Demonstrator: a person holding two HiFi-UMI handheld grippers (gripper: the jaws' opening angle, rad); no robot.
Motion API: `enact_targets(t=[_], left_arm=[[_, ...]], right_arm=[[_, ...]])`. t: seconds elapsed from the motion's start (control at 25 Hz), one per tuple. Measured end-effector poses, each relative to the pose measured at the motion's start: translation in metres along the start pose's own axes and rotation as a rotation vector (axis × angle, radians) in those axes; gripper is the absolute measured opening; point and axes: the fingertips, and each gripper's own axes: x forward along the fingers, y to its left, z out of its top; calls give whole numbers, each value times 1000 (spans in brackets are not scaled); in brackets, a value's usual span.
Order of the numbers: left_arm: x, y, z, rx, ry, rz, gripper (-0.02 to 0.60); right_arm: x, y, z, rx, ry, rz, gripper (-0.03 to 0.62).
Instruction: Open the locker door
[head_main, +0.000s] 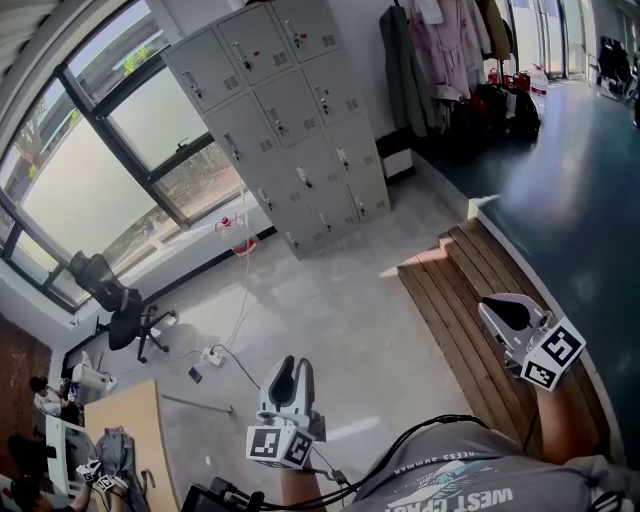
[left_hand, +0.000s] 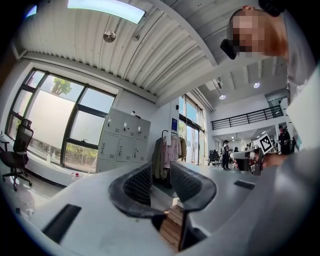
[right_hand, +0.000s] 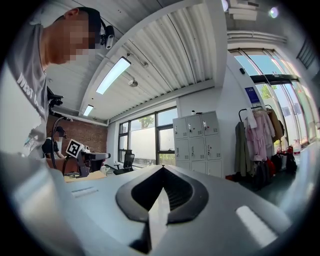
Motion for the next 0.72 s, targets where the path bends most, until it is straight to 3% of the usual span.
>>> enact_targets(t=[0.12,0.4,0.72], left_arm=[[-4,15,0,12,-10,-5,106],[-1,68,3,4,-20,11,7],[28,97,5,24,-20,-8,6]], right_arm=[[14,12,-2,8,-25,-4,-5],[69,16,-10,14,-39,-20,-5],[119,11,-8,1,-15,-17,-5]])
